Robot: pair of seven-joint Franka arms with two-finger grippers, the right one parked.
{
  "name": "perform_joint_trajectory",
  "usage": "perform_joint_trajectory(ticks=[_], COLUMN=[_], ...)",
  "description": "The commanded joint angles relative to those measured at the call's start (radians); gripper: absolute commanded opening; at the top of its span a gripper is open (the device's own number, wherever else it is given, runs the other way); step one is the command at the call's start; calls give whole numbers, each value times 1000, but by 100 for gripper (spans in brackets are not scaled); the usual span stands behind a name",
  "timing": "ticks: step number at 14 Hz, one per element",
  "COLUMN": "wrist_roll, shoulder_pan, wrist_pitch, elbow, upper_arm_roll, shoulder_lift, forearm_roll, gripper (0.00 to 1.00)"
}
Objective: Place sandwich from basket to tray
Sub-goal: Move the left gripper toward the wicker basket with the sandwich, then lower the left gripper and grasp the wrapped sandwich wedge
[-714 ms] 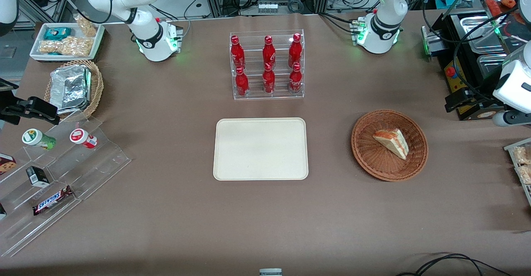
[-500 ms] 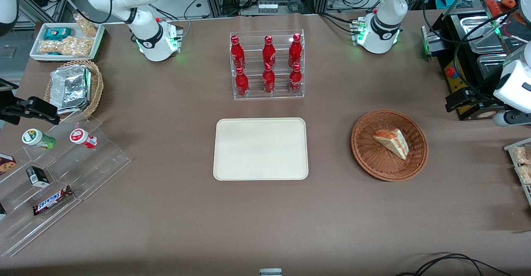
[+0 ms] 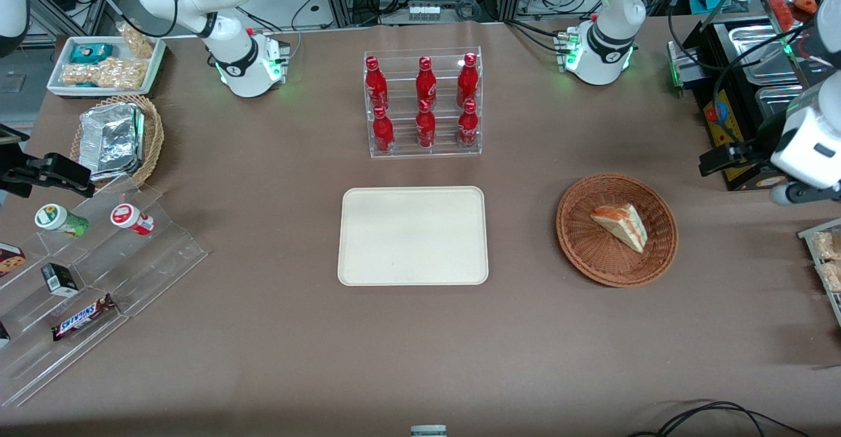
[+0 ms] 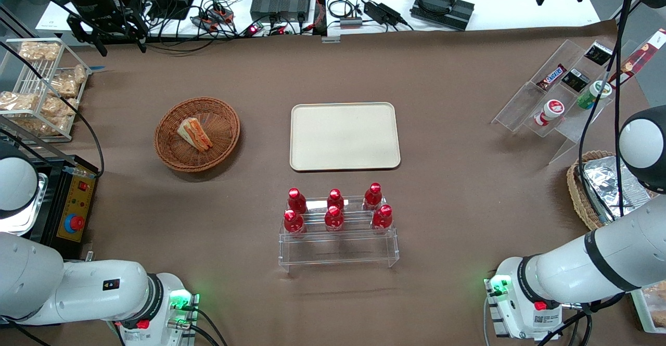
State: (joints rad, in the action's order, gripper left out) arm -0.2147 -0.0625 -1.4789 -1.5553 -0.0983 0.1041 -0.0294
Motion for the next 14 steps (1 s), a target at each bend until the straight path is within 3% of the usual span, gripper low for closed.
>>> perform_joint_trajectory(ticks=[1,5,9,14], wrist_roll=[-80,-426,-445,-485], shoulder_pan=[0,4,-19,-11], wrist_pitch=[-74,-380,-694,-944], elbow=[-83,-234,-442,-592], upper_arm_roll=[3,2,2,2], shoulder_lift=[20,40,81,144], forearm_roll=[-4,0,23,48], gripper=[100,100,100,100])
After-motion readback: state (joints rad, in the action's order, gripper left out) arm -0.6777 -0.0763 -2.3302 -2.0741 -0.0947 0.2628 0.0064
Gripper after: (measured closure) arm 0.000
